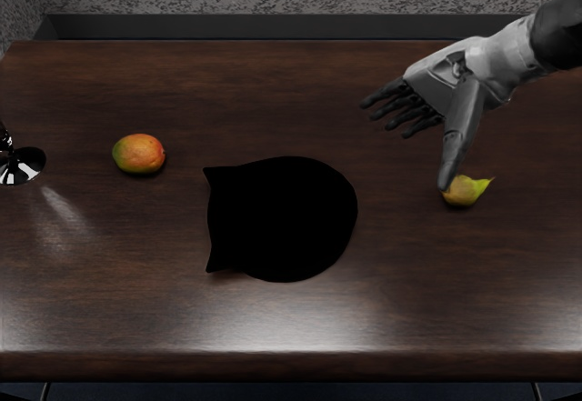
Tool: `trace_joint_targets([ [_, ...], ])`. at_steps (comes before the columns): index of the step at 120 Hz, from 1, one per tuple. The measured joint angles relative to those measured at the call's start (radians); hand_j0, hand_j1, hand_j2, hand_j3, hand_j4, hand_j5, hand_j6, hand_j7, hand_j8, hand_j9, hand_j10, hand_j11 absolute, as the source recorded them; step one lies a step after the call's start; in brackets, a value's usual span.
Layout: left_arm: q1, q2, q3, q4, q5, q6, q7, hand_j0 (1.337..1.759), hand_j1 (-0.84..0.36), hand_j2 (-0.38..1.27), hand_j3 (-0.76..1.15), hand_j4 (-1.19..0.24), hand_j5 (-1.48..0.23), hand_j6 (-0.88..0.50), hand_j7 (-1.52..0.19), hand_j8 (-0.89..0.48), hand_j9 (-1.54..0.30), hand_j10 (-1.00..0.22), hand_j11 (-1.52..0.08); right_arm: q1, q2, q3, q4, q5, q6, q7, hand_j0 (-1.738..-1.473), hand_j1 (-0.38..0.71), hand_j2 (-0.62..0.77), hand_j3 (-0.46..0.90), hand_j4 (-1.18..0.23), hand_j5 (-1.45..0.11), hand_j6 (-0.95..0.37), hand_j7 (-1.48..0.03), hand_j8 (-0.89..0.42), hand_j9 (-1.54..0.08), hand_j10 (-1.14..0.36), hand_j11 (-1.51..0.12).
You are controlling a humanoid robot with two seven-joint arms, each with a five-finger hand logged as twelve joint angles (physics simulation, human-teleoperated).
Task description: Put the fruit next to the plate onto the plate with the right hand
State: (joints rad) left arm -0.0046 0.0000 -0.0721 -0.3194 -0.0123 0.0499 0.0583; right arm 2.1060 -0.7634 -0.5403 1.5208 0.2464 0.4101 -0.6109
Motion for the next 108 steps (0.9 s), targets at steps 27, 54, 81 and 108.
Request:
trace_joint_targets([
  [27,0.000,0.000,0.000,0.000,0.000,0.000,0.000,1.658,0.35,0.00,0.00,0.00,0.00,0.00,0.00,0.00,0.00,0.00,0.00,0.172,0.264,-0.355,0.001,-0.049,-0.200,0.000,-1.658,-0.32,-0.01,0.00,-0.03,-0.03,-0.03,-0.03,-0.03,-0.03,-0.03,-0.03],
  [54,0.000,0.000,0.000,0.000,0.000,0.000,0.000,1.658,0.35,0.00,0.00,0.00,0.00,0.00,0.00,0.00,0.00,0.00,0.00,0.163,0.291,-0.405,0.064,-0.123,-0.468,0.000,-1.658,-0.32,-0.01,0.00,-0.03,-0.03,-0.03,-0.03,-0.03,-0.03,-0.03,-0.03],
  [81,0.000,0.000,0.000,0.000,0.000,0.000,0.000,1.658,0.35,0.00,0.00,0.00,0.00,0.00,0.00,0.00,0.00,0.00,0.00,0.087,0.293,-0.403,0.110,-0.164,-0.617,0.000,-1.658,-0.32,0.00,0.00,-0.02,-0.03,-0.02,-0.03,-0.02,-0.03,-0.02,-0.03],
  [108,0.000,0.000,0.000,0.000,0.000,0.000,0.000,1.658,0.35,0.00,0.00,0.00,0.00,0.00,0.00,0.00,0.00,0.00,0.00,-0.065,0.294,-0.332,0.114,-0.254,-0.703,0.000,-1.658,-0.32,0.00,0.00,-0.03,-0.03,-0.03,-0.03,-0.03,-0.03,-0.03,-0.03],
])
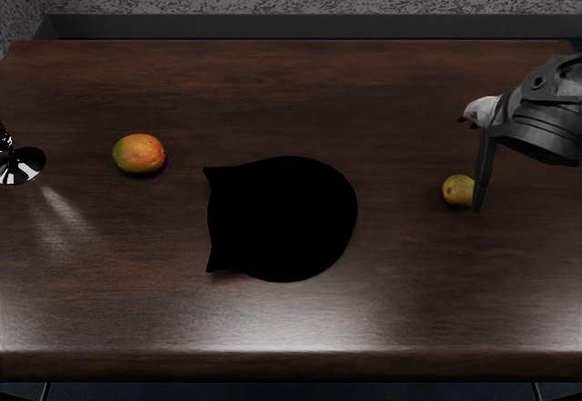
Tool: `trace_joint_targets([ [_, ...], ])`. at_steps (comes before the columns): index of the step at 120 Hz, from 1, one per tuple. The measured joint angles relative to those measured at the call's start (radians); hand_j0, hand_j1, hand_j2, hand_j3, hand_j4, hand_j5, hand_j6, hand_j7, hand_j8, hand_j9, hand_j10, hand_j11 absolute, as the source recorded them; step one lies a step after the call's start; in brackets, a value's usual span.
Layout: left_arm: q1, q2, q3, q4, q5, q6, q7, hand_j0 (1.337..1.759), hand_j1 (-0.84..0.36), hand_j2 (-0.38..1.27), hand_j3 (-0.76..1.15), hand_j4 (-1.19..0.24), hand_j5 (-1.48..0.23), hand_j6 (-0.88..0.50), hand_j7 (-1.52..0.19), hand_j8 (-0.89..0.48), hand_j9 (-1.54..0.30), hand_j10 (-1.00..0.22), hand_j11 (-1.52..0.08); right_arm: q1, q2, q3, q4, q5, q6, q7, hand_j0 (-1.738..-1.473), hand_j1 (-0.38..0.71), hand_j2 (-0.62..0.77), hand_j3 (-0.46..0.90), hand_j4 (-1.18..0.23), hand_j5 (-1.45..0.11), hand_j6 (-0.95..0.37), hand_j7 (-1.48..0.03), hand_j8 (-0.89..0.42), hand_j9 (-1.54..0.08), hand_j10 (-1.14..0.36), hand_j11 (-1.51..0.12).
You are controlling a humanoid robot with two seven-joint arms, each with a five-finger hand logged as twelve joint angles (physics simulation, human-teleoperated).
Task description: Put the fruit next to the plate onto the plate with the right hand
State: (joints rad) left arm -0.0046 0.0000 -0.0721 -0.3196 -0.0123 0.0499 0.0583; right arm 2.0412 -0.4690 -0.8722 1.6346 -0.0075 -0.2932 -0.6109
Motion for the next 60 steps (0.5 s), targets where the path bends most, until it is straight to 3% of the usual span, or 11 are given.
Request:
trace_joint_targets([
  [38,0.000,0.000,0.000,0.000,0.000,0.000,0.000,1.658,0.35,0.00,0.00,0.00,0.00,0.00,0.00,0.00,0.00,0.00,0.00,-0.186,0.003,0.111,-0.034,-0.165,-0.094,0.000,-1.658,-0.31,-0.01,0.00,-0.04,-0.05,-0.04,-0.05,-0.04,-0.05,-0.04,-0.05],
  [60,0.000,0.000,0.000,0.000,0.000,0.000,0.000,1.658,0.35,0.00,0.00,0.00,0.00,0.00,0.00,0.00,0.00,0.00,0.00,-0.227,0.003,0.120,-0.046,-0.199,-0.121,0.000,-1.658,-0.28,-0.01,0.00,-0.06,-0.08,-0.06,-0.08,-0.06,-0.08,-0.06,-0.08],
])
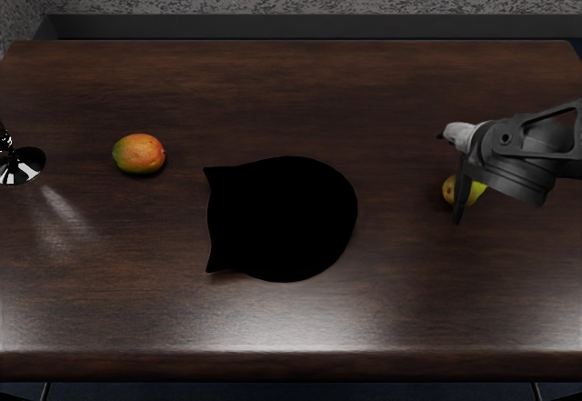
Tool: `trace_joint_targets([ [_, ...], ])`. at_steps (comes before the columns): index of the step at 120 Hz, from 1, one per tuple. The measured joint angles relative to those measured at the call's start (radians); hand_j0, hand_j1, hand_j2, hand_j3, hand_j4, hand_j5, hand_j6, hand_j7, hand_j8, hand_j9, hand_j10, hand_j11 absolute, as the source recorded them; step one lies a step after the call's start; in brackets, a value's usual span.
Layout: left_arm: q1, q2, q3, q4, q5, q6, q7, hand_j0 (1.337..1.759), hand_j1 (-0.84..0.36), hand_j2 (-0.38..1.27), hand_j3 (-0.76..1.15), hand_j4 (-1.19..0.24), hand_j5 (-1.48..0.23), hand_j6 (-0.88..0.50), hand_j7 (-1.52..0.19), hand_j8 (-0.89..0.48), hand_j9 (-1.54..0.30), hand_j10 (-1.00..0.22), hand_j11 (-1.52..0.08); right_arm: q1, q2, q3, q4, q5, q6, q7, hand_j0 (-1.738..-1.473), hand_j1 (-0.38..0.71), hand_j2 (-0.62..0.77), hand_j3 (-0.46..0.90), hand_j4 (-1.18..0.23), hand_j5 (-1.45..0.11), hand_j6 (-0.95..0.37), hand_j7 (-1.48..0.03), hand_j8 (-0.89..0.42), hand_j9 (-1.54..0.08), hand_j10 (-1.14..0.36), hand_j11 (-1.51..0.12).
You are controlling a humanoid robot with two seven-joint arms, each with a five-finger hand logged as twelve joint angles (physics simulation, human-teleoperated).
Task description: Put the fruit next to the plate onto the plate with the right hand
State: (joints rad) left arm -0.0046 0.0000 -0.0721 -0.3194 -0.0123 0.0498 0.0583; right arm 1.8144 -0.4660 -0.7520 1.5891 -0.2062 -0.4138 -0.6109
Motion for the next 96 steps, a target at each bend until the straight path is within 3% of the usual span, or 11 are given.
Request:
trace_joint_targets([
  [61,0.000,0.000,0.000,0.000,0.000,0.000,0.000,1.658,0.35,0.00,0.00,0.00,0.00,0.00,0.00,0.00,0.00,0.00,0.00,-0.036,-0.002,-0.017,0.028,-0.020,-0.161,0.000,-1.658,-0.23,-0.02,0.00,-0.10,-0.13,-0.10,-0.13,-0.10,-0.13,-0.10,-0.13],
  [96,0.000,0.000,0.000,0.000,0.000,0.000,0.000,1.658,0.35,0.00,0.00,0.00,0.00,0.00,0.00,0.00,0.00,0.00,0.00,-0.111,-0.002,-0.016,0.021,-0.090,-0.194,0.000,-1.658,-0.22,-0.02,0.00,-0.11,-0.15,-0.11,-0.15,-0.11,-0.15,-0.11,-0.15],
])
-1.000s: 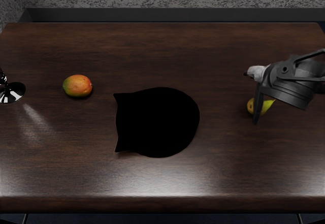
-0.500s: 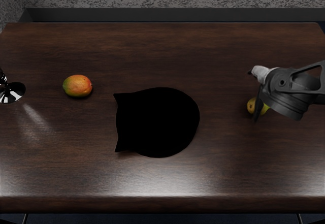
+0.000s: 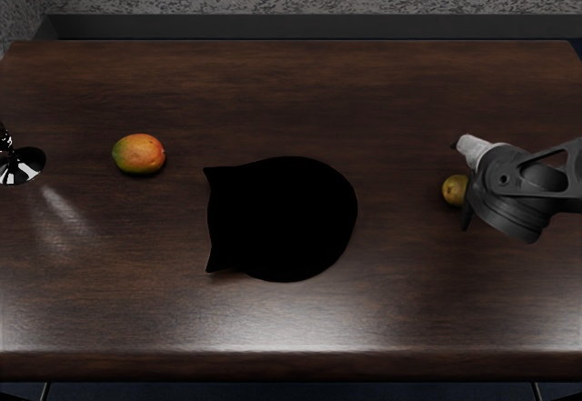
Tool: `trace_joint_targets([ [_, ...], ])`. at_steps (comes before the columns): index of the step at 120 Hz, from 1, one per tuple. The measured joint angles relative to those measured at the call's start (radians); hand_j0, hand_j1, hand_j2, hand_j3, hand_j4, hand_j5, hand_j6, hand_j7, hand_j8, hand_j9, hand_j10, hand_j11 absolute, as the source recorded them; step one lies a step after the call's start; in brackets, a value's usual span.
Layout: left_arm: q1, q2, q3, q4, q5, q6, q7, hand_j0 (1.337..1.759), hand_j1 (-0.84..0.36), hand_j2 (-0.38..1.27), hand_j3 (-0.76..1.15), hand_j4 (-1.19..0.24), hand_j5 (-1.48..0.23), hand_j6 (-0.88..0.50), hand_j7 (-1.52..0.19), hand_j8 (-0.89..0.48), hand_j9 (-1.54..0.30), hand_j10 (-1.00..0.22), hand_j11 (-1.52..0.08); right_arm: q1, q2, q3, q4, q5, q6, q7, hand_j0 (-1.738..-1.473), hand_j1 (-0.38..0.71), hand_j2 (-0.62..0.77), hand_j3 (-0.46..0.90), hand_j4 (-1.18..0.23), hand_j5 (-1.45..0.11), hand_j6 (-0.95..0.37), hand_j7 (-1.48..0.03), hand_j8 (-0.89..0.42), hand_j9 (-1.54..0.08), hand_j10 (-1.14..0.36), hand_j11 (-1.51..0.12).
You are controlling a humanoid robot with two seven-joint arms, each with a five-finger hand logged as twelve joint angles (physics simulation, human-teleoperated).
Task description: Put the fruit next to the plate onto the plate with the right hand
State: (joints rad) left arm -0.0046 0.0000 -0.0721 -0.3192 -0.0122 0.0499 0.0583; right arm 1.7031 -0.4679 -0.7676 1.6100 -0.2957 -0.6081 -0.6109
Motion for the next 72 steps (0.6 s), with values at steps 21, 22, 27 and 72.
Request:
trace_joint_targets([
  [21,0.000,0.000,0.000,0.000,0.000,0.000,0.000,1.658,0.35,0.00,0.00,0.00,0.00,0.00,0.00,0.00,0.00,0.00,0.00,-0.026,-0.003,0.002,-0.015,-0.021,-0.002,0.000,-1.658,-0.18,-0.03,0.00,-0.15,-0.19,-0.15,-0.19,-0.15,-0.19,-0.15,-0.19],
  [22,0.000,0.000,0.000,0.000,0.000,0.000,0.000,1.658,0.35,0.00,0.00,0.00,0.00,0.00,0.00,0.00,0.00,0.00,0.00,-0.028,-0.003,0.003,-0.017,-0.023,-0.002,0.000,-1.658,-0.17,-0.03,0.00,-0.15,-0.19,-0.15,-0.19,-0.15,-0.19,-0.15,-0.19],
  [27,0.000,0.000,0.000,0.000,0.000,0.000,0.000,1.658,0.35,0.00,0.00,0.00,0.00,0.00,0.00,0.00,0.00,0.00,0.00,-0.041,-0.003,0.005,-0.027,-0.033,-0.002,0.000,-1.658,-0.17,-0.03,0.00,-0.15,-0.20,-0.15,-0.20,-0.15,-0.20,-0.15,-0.20],
  [72,0.000,0.000,0.000,0.000,0.000,0.000,0.000,1.658,0.35,0.00,0.00,0.00,0.00,0.00,0.00,0.00,0.00,0.00,0.00,-0.115,0.003,0.011,-0.087,-0.149,-0.003,0.000,-1.658,-0.13,-0.04,0.00,-0.19,-0.24,-0.19,-0.24,-0.19,-0.24,-0.19,-0.24],
])
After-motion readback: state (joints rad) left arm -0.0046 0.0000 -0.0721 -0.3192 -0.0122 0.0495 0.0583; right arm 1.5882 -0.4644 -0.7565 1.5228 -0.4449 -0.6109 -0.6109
